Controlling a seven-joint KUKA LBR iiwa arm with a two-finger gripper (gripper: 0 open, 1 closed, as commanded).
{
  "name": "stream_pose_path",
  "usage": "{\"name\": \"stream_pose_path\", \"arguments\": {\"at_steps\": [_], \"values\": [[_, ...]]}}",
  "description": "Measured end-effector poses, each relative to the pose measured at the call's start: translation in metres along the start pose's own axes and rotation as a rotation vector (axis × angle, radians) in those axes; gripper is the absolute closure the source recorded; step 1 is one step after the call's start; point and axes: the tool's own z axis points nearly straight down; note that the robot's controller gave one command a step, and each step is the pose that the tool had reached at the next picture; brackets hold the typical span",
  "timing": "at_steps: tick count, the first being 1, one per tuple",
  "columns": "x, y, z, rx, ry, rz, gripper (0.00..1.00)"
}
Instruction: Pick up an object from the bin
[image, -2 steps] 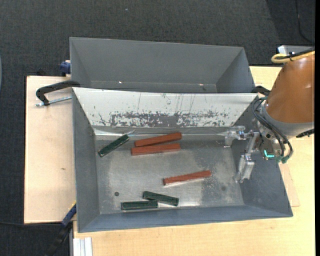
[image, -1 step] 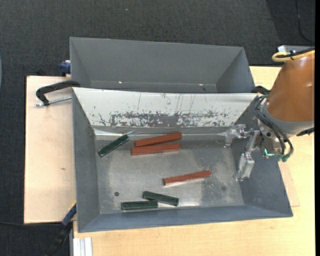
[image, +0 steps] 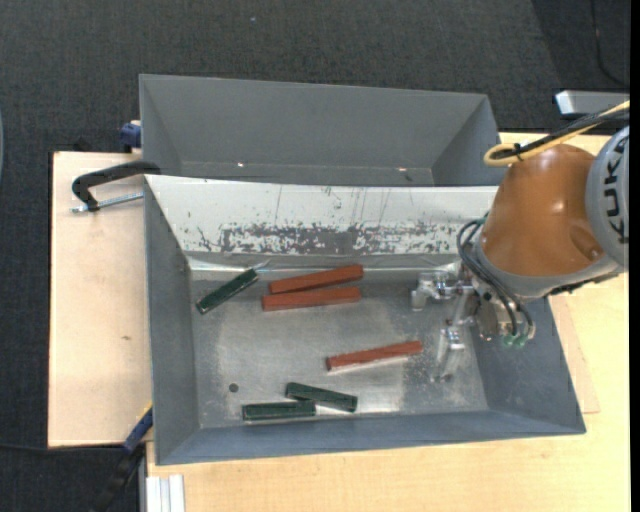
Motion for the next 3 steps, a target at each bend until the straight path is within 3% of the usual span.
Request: {"name": "stream_pose_path", "arguments": {"at_steps": [1,2,3], "values": [[0.001,0.001,0.087,-0.002,0.008,-0.011,1.00],[0.001,0.001,0.087,-0.002,0.008,-0.011,1.00],[-0.031,0.018,-0.031,-0.001,0.002,-0.019,1.00]]}}
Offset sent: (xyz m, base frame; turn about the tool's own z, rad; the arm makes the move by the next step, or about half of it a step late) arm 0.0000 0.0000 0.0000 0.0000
